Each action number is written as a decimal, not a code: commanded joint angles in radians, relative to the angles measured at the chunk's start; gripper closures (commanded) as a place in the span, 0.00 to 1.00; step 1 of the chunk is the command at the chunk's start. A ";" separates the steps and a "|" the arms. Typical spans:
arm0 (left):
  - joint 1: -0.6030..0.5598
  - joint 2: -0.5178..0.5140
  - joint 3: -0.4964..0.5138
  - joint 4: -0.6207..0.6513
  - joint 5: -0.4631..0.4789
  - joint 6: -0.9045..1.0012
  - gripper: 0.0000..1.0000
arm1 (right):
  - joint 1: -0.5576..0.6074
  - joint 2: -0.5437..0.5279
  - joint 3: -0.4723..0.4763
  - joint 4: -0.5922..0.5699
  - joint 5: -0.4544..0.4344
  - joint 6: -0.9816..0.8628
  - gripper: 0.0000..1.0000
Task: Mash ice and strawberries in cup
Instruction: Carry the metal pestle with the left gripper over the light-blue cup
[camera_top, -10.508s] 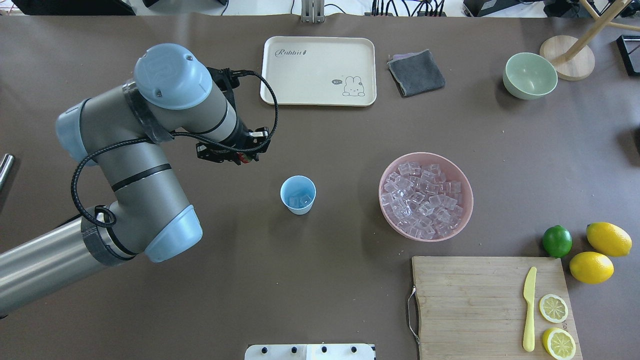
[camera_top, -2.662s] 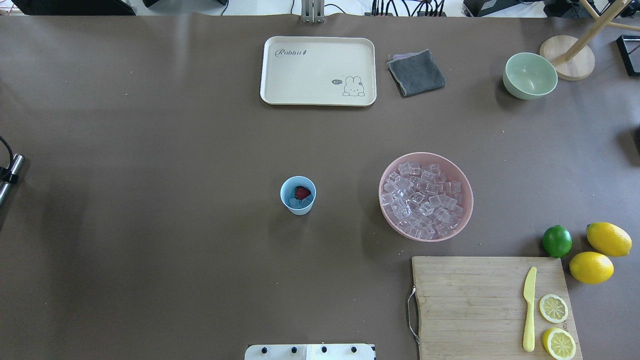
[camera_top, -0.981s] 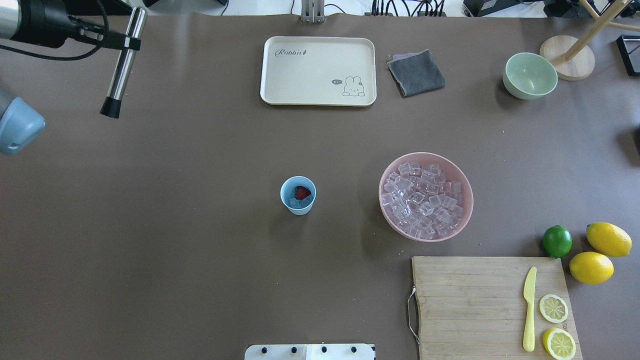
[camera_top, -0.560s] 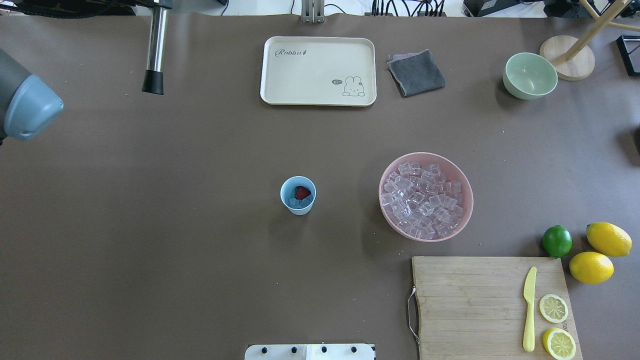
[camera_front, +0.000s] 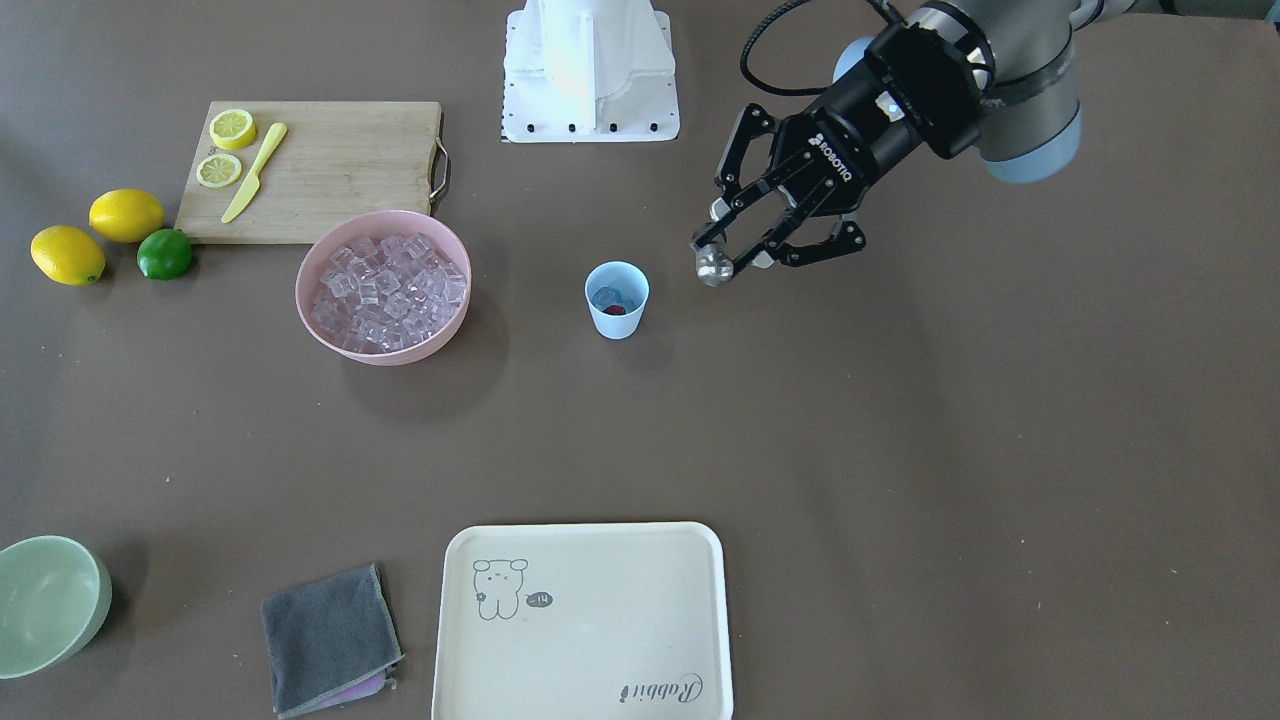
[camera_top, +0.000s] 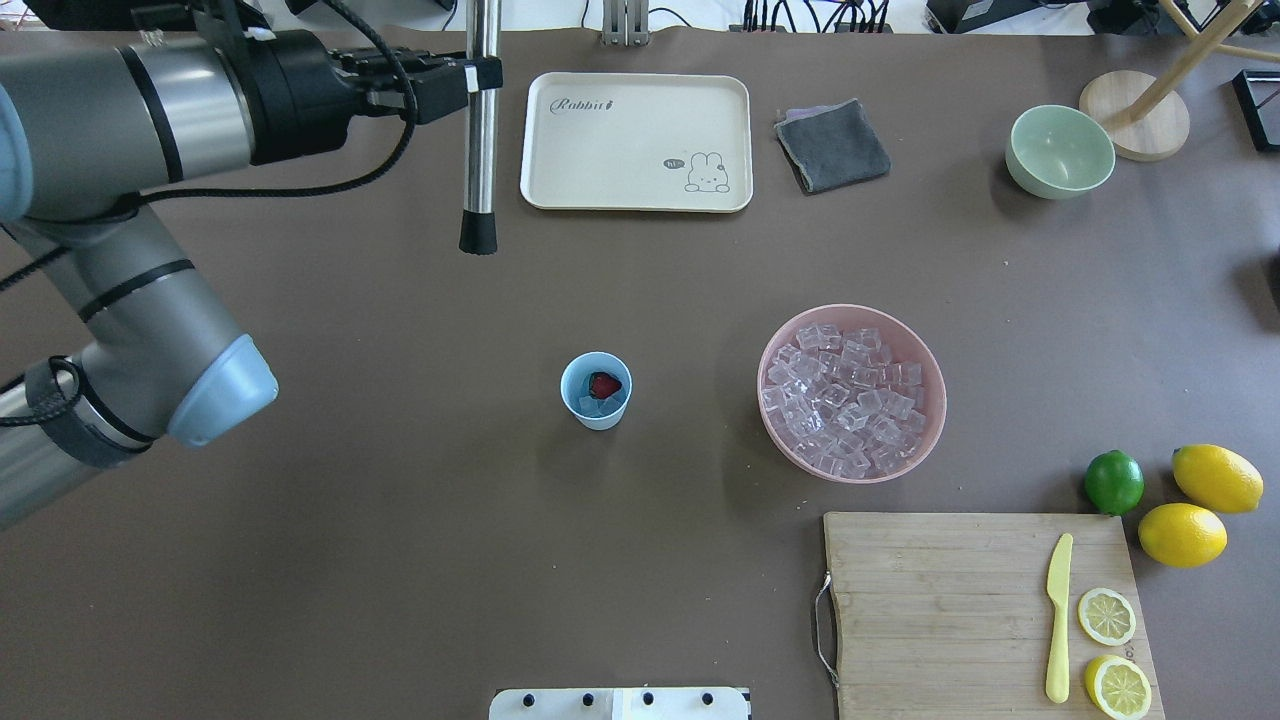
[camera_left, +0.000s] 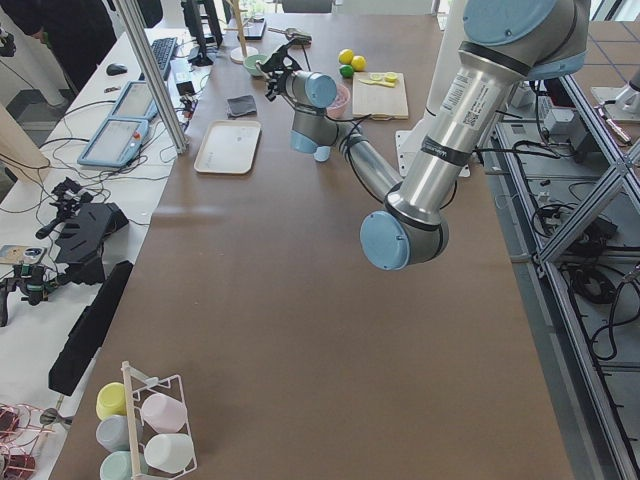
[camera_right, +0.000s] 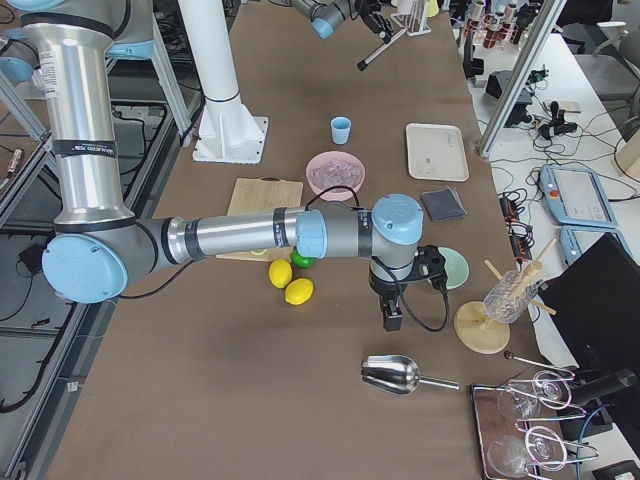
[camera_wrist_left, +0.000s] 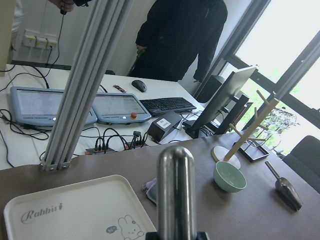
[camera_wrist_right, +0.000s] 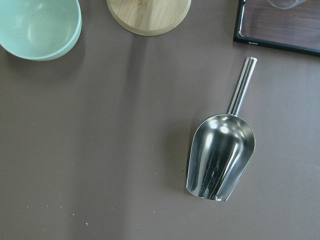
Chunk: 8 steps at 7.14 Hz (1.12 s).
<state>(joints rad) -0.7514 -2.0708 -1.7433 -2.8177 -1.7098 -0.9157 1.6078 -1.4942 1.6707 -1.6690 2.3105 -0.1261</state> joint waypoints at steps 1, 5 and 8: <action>0.057 -0.017 0.045 -0.100 0.076 0.031 1.00 | 0.000 0.000 0.000 -0.001 -0.002 -0.001 0.00; 0.083 -0.055 0.070 -0.146 0.142 0.195 1.00 | 0.000 -0.001 -0.003 -0.001 -0.008 -0.003 0.00; 0.179 -0.055 0.207 -0.454 0.293 0.305 1.00 | 0.000 0.000 0.001 0.000 -0.008 -0.003 0.00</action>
<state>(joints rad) -0.6270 -2.1240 -1.6148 -3.1297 -1.4992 -0.6305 1.6065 -1.4947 1.6696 -1.6695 2.3023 -0.1289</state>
